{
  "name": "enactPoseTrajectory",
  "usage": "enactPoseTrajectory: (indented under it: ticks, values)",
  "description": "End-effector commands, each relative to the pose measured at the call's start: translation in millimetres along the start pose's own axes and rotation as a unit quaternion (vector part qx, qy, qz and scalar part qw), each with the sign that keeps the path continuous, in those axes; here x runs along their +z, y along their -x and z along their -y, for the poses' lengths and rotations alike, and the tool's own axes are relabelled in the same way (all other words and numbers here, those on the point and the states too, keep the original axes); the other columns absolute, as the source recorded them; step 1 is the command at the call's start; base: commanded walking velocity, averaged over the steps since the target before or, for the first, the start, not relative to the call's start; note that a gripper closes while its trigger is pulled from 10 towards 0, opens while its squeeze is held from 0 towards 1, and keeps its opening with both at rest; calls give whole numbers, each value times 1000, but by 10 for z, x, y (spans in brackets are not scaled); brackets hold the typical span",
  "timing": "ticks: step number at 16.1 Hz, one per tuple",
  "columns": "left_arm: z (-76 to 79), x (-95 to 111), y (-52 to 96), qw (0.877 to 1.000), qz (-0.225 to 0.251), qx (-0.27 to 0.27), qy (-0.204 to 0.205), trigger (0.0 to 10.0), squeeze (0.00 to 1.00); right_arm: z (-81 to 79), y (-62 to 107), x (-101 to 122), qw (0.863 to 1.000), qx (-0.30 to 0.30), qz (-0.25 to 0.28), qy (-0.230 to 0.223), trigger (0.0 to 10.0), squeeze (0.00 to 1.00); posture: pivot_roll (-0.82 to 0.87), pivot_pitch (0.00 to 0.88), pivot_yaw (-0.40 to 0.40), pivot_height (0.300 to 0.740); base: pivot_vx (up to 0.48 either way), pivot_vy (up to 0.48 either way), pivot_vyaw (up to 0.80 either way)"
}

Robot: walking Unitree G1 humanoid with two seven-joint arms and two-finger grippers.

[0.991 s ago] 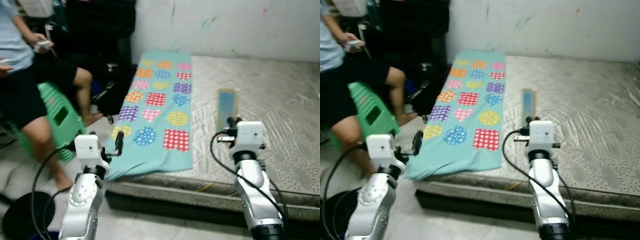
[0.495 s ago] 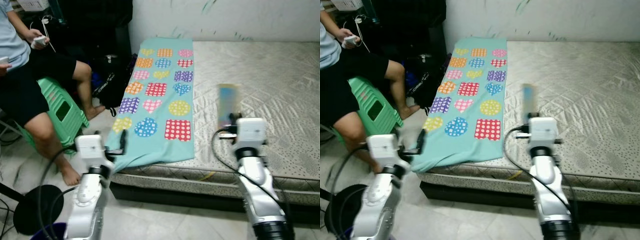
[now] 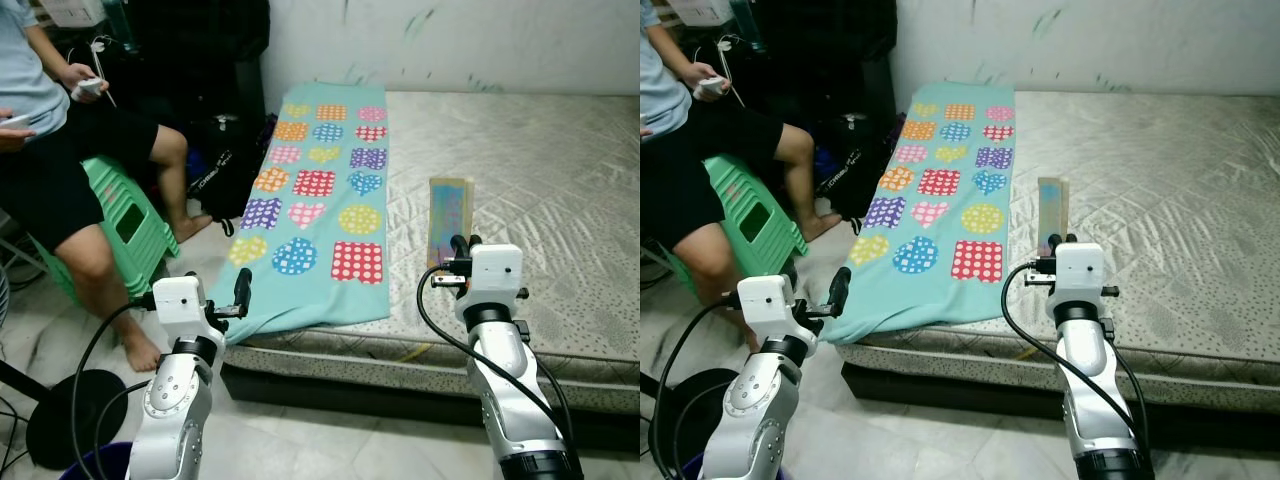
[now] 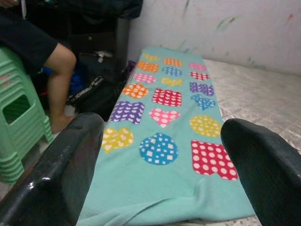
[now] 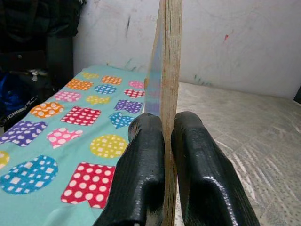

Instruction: Clean up the room

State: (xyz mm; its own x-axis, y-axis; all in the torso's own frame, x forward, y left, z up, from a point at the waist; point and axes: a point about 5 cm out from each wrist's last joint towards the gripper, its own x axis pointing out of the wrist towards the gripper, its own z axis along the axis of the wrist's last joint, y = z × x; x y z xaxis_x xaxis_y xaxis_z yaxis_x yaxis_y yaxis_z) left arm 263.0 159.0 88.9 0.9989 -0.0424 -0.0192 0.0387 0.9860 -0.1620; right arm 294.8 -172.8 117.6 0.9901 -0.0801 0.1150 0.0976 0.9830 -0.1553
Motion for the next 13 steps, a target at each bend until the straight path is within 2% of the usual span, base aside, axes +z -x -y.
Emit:
enactPoseTrajectory:
  ticks: [1, 13]
  values:
    - [-17, 6, 9, 1000, 1, -14, -9, 10000, 0, -3, -46, 119, 1000, 0, 25, -6, 10000, 0, -110, 0, 23, 740, 0, 0, 0]
    - [39, 23, -6, 999, 6, -37, 6, 10000, 0, 14, -69, 117, 1000, -1, 28, 0, 10000, 0, -112, 0, 24, 740, 262, 0, 0]
